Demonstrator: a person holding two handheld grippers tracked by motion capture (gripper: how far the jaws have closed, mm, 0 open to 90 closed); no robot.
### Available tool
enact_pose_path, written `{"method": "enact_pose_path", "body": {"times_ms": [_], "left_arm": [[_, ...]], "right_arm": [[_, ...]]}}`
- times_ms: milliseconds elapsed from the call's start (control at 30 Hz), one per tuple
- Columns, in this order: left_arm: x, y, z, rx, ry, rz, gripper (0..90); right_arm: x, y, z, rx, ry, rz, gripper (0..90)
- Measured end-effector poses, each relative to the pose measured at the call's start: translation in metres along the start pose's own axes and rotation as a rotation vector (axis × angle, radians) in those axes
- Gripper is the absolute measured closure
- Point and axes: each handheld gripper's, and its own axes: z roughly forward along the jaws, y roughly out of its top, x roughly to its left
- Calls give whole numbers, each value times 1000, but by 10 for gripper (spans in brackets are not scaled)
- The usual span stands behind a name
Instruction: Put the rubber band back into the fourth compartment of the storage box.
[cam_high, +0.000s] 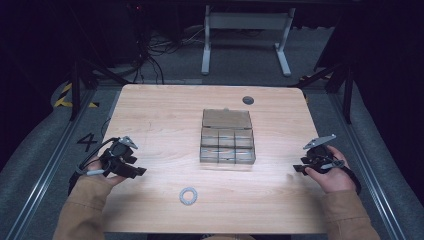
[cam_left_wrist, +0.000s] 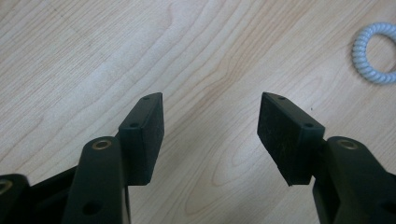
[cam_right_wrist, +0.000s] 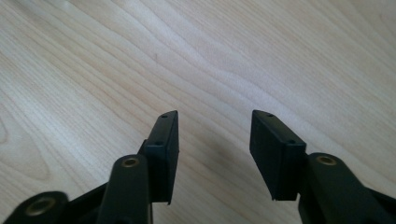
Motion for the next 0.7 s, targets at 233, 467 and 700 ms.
{"method": "enact_pose_path", "body": {"times_ms": [233, 467, 700], "left_arm": [[-5, 7, -8, -14, 14, -15, 420], [-11, 12, -15, -20, 5, -11, 430], [-25, 20, -20, -24, 0, 22, 427]], "right_arm": [[1, -2, -3, -11, 1, -11, 527], [3, -2, -1, -10, 3, -22, 533], [3, -2, -2, -15, 3, -19, 533]]}}
